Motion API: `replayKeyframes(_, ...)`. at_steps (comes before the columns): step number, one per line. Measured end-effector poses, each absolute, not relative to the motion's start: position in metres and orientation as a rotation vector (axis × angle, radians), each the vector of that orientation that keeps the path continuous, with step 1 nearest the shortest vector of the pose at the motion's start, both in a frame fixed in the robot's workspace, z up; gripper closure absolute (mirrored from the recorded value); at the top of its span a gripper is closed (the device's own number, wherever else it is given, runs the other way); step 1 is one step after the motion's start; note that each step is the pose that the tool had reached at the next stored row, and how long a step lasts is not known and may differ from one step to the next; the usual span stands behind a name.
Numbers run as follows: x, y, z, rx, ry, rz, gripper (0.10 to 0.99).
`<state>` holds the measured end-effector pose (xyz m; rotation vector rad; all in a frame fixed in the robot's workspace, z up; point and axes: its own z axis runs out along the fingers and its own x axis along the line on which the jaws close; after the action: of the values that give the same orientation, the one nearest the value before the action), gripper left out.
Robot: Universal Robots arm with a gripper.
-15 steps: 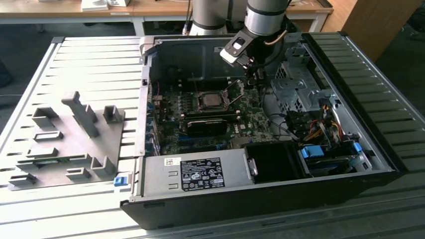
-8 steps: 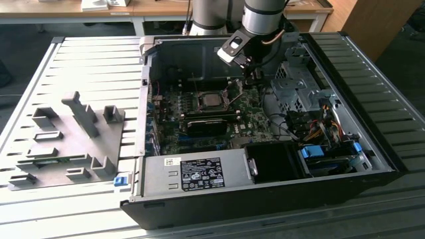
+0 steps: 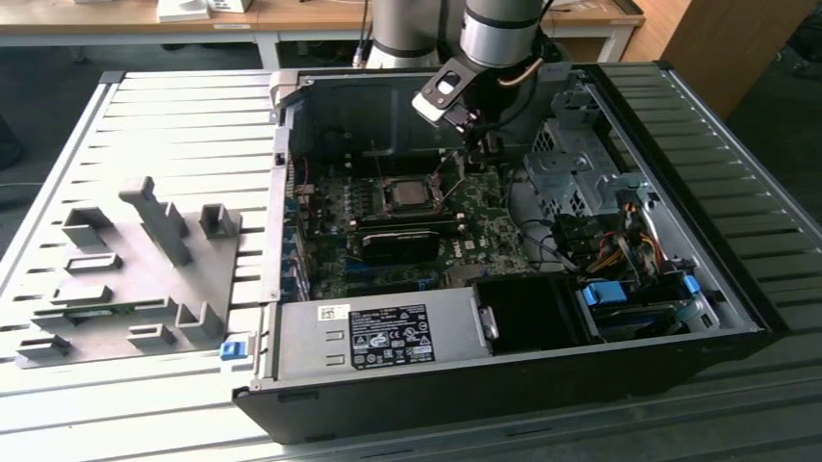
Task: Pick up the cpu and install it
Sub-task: 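Close the cpu cover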
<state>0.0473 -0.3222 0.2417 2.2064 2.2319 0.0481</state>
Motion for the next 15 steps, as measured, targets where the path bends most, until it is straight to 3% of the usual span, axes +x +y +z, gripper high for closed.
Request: replayKeyframes(15,0.029,-0.322,0.242,2.206,2.232,0.048,0.980)
